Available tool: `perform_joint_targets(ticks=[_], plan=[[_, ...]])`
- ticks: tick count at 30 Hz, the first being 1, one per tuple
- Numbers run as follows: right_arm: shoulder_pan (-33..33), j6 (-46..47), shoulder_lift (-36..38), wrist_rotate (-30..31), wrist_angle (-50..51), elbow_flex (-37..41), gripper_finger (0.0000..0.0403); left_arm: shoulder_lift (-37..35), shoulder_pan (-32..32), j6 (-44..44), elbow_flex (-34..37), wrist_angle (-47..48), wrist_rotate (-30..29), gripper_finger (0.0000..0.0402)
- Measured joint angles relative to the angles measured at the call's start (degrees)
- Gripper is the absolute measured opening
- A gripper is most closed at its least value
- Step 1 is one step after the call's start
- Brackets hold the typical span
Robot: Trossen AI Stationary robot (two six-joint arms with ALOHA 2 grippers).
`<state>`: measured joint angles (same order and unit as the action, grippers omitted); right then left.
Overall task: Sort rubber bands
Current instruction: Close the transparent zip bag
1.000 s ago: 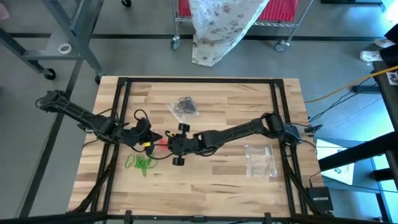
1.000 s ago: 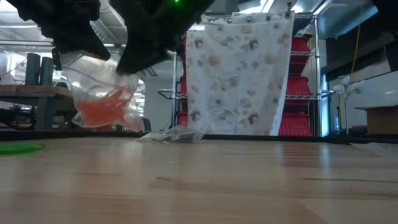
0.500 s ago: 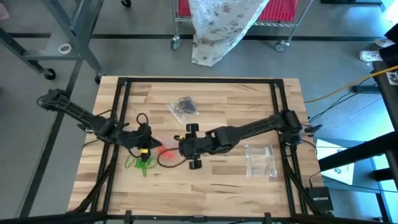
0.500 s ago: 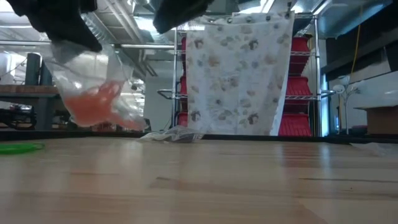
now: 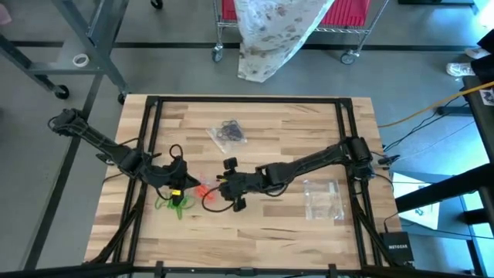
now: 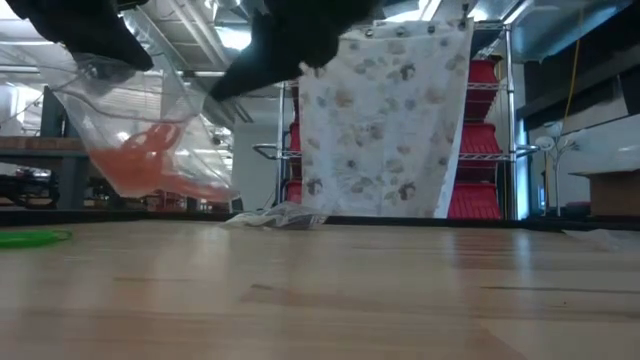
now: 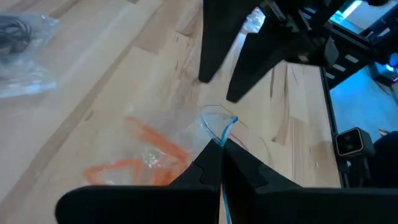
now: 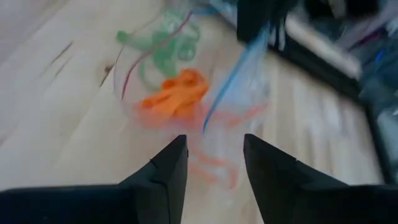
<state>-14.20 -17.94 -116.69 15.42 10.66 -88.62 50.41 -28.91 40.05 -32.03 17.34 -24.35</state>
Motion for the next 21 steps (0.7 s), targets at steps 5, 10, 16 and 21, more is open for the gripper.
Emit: perform_joint_targets(ticks=[5, 10, 16, 21], plan=[[0.39, -9.42, -1.15, 0.41, -2.68, 0.17, 0.0145, -0.02, 0.02, 0.00, 0.00, -0.03, -0.05, 0.0000], [0.46, -12.55, -1.33, 0.44, -2.53, 0.20, 0.0145, 0.00, 0.04, 0.26, 0.00, -0.07, -0.16, 0.0000], [0.61, -17.13, -1.84, 0.44, -6.26, 0.10, 0.0145, 0.00, 0.08, 0.39, 0.00, -0.47, -0.25, 0.0000], [0.77, -21.37, -3.63, 0.00, -5.94, 0.19, 0.0142, 0.00, 0.07, 0.42, 0.00, -0.45, -0.27, 0.0000]])
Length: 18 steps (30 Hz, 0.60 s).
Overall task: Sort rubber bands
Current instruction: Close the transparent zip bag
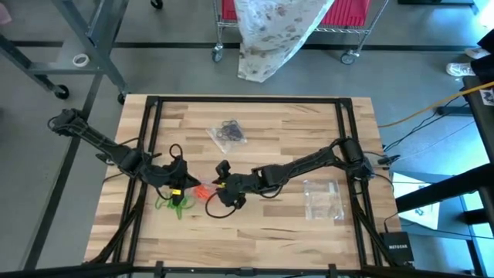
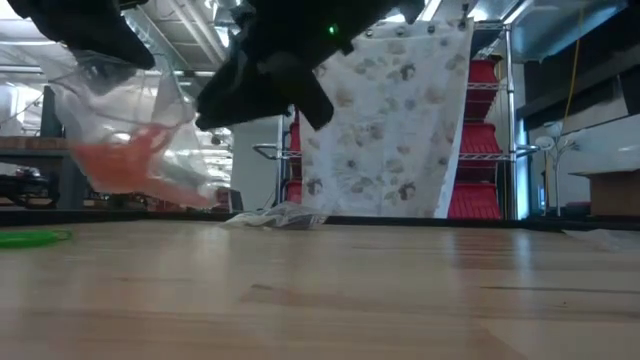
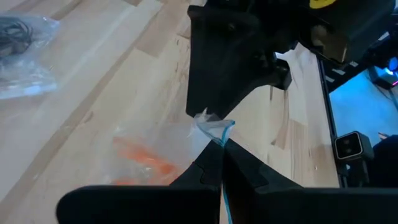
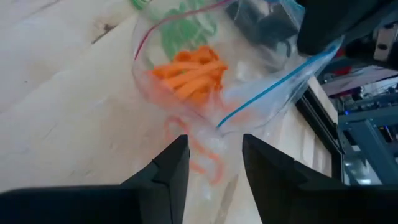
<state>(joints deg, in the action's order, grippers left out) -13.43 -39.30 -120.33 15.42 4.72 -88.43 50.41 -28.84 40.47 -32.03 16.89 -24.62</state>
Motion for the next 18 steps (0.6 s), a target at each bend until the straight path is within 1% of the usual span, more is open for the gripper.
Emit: perform_joint_targets(ticks=[3, 7, 11, 15, 18], plan=[[-0.07, -1.13, -0.16, 0.52, -0.42, 0.00, 0.0126, -0.01, 0.00, 0.00, 0.00, 0.03, -0.03, 0.0000], [-0.09, -1.60, -0.16, 0.84, -0.34, -0.04, 0.0086, 0.00, 0.00, 0.00, 0.00, 0.06, -0.04, 0.0000], [-0.46, -2.07, -0.16, 4.83, 2.07, -1.70, 0.0057, -0.01, 0.00, 0.00, 0.00, 0.18, -0.04, 0.0000], [-1.05, -5.13, -0.16, 9.08, 6.76, -4.36, 0.0049, -0.02, 0.00, 0.02, 0.00, 0.38, -0.04, 0.0000], [-1.63, -6.10, -0.16, 9.38, 9.96, -6.00, 0.0054, -0.01, 0.00, 0.02, 0.00, 0.45, -0.04, 0.0000]])
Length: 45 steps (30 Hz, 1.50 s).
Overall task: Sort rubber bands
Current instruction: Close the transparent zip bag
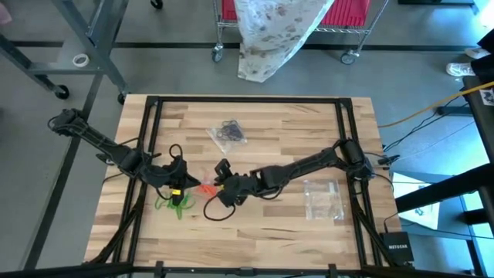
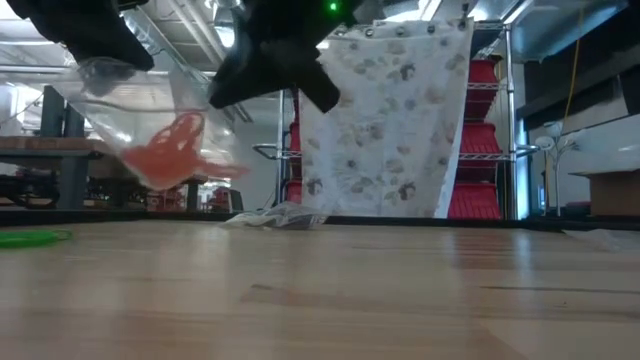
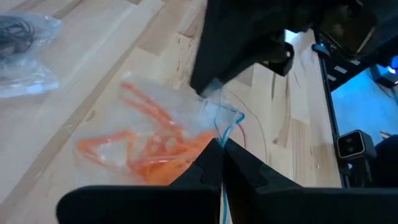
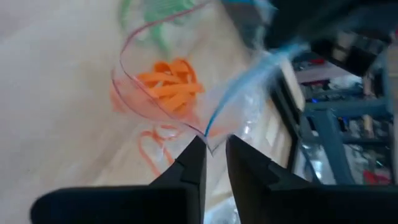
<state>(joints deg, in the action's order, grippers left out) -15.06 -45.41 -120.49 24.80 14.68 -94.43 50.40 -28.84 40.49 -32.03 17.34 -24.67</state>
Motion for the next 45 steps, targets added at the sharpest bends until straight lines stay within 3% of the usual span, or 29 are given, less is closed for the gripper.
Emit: perform_joint_targets(ticks=[7, 12, 16, 21, 29, 45], plan=[[-0.86, 0.31, 0.00, -3.78, 1.54, -0.46, 0.0099, 0.00, 0.00, 0.37, 0.00, 0.09, 0.01, 0.0000], [-0.35, 10.10, 0.00, -5.66, 2.03, -0.46, 0.0131, 0.01, 0.00, 0.91, 0.00, 0.07, 0.02, 0.0000], [1.95, 19.53, 0.00, -15.87, 5.35, -0.51, 0.0137, 0.01, 0.00, 1.06, 0.00, 0.07, 0.02, 0.0000], [5.77, 26.89, 0.00, -23.55, 4.94, -0.49, 0.0138, 0.01, 0.00, 1.05, 0.00, 0.04, 0.02, 0.0000], [6.75, 27.12, 0.02, -29.80, 0.26, -0.46, 0.0138, -0.01, 0.00, 1.07, 0.00, 0.02, 0.02, 0.0000], [6.10, 27.53, -0.86, -27.82, -1.26, -0.46, 0.0064, 0.00, 0.00, 1.49, 0.00, -0.02, 0.02, 0.0000]])
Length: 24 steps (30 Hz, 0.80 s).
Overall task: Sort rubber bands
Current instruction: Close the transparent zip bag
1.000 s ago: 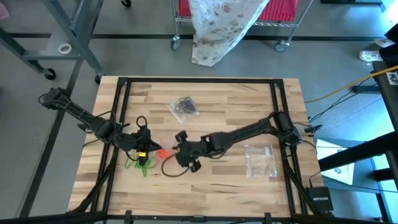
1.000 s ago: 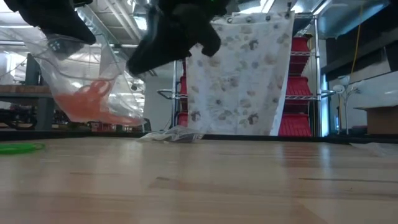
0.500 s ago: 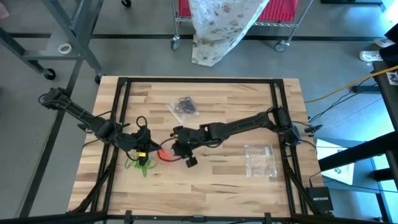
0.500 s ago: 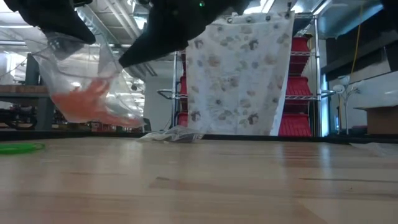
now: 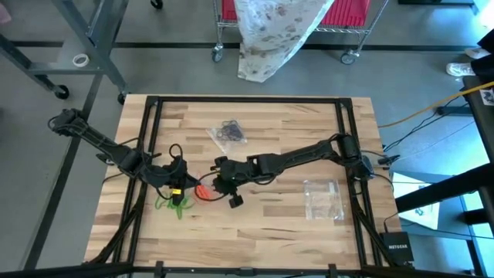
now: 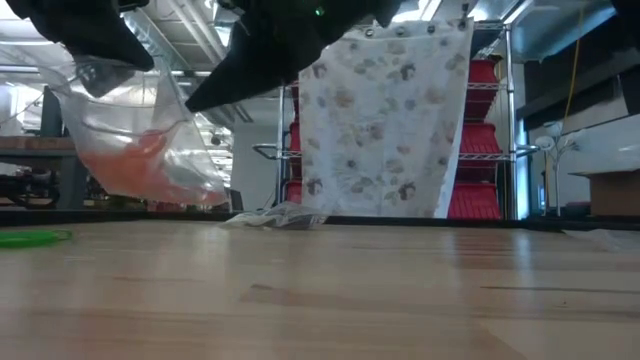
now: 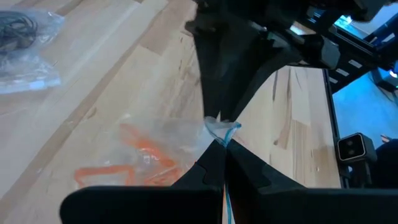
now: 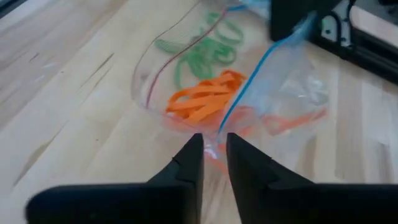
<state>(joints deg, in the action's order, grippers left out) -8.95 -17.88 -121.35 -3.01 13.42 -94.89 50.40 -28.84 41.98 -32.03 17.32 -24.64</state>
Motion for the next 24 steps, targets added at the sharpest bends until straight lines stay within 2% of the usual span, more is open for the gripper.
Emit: perform_joint_targets(ticks=[6, 13, 17, 24], plan=[[-0.07, 0.10, -0.10, 0.40, 0.11, 0.02, 0.0005, 0.00, 0.00, -0.10, 0.00, -0.02, 0.00, 0.0000], [-0.02, 1.17, 0.66, 2.50, 0.26, 0.07, 0.0001, 0.01, 0.00, -0.27, 0.00, 0.00, 0.00, 0.0000], [-0.06, 2.52, 3.85, 2.52, 1.33, 0.05, 0.0000, 0.02, 0.00, -0.66, 0.00, 0.73, -0.02, 0.0000], [-0.08, 8.52, 6.57, 0.99, 3.21, 0.04, 0.0000, 2.92, -0.02, -0.44, -0.04, 6.49, -1.71, 0.0000]])
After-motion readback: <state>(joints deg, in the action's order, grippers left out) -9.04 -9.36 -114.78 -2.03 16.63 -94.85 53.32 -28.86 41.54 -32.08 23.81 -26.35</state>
